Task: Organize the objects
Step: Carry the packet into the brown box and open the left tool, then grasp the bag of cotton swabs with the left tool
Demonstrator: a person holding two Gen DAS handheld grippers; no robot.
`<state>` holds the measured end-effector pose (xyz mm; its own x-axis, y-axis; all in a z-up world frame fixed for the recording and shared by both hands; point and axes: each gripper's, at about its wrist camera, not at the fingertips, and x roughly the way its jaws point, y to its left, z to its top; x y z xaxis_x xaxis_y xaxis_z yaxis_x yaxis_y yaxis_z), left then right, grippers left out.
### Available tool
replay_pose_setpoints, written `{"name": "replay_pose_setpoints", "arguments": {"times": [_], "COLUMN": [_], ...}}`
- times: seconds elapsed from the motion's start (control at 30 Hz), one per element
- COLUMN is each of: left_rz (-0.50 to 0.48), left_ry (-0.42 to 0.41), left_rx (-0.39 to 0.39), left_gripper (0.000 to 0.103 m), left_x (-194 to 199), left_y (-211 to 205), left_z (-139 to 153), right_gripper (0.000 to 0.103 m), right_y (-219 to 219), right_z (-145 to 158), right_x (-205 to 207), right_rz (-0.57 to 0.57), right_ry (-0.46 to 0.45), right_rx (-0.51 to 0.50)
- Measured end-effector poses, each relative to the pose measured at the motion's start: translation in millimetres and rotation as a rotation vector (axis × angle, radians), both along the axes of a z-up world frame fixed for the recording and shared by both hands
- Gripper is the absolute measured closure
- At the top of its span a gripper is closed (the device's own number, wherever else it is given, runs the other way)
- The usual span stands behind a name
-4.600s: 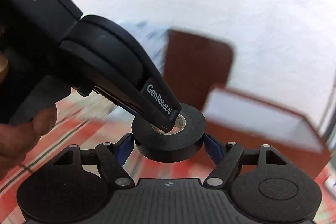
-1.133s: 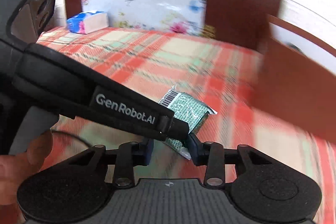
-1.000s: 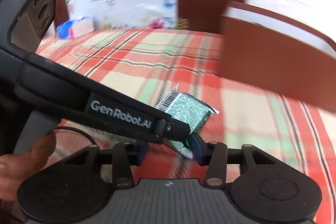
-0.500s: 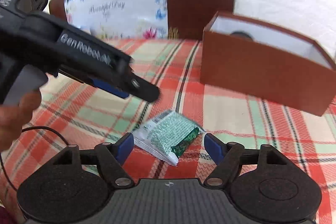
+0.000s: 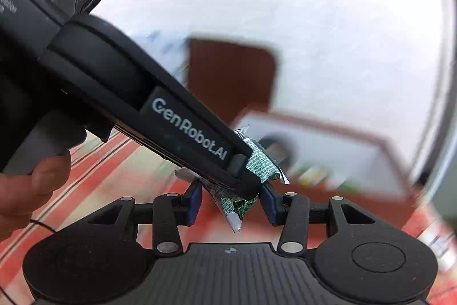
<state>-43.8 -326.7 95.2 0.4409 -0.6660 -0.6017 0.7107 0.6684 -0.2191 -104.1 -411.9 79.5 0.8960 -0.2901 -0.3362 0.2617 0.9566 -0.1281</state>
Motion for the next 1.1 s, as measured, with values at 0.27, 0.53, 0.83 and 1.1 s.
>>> {"name": "replay_pose_setpoints", "arguments": {"times": [0.27, 0.53, 0.83, 1.1], "left_rz": [-0.072, 0.106, 0.136, 0.205], "left_ry": [-0.093, -0.173, -0.179, -0.209], "left_rx": [0.034, 0.124, 0.102, -0.01], "left_gripper": [0.063, 0.043, 0.043, 0.043], "left_x": [50.7, 93.8, 64.5, 23.3], "left_y": [-111.1, -143.0, -102.1, -36.7], "left_z": [6.1, -33.7, -28.5, 10.9], "right_gripper": [0.057, 0.043, 0.043, 0.04], "right_y": [-102.2, -158.8, -121.7, -93.4], "right_z": [5.2, -29.7, -19.1, 3.8], "right_x": [27.6, 59.0, 14.0, -49.3], "right_rz": [-0.139, -0.235, -0.273, -0.254], "right_ry": [-0.029, -0.009, -0.098, -0.189], "right_rx": [-0.001, 0.068, 0.14, 0.269]}}
